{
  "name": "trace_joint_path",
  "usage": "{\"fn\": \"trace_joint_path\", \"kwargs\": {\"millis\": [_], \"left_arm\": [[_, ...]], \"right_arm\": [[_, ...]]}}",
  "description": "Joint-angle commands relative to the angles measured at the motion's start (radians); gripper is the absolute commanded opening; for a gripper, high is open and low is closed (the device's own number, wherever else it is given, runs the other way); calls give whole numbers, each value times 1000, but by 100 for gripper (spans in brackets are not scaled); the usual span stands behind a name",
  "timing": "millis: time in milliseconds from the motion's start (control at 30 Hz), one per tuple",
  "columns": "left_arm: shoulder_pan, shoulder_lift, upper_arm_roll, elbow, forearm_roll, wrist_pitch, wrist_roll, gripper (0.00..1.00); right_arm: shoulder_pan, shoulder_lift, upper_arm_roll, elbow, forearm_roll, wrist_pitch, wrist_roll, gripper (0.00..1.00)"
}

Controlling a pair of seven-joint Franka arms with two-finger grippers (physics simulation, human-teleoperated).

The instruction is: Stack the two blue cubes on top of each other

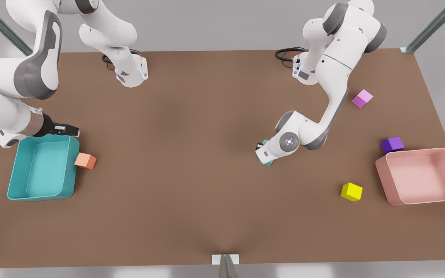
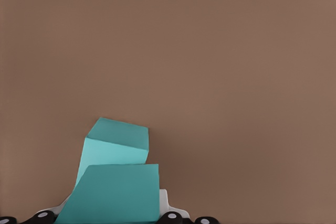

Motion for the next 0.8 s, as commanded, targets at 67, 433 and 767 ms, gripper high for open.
{"fn": "trace_joint_path", "kwargs": {"millis": [67,433,767], "left_arm": [[6,0,0,0,3,54,-364,56],[16,0,0,-21,1,47,-367,100],[37,-152,-12,255,21,-478,-318,100]], "right_arm": [[0,-1,0,1,1,-4,-56,100],[-1,-1,0,6,1,-4,-56,100],[-17,-1,-2,6,8,-2,-53,100]]}}
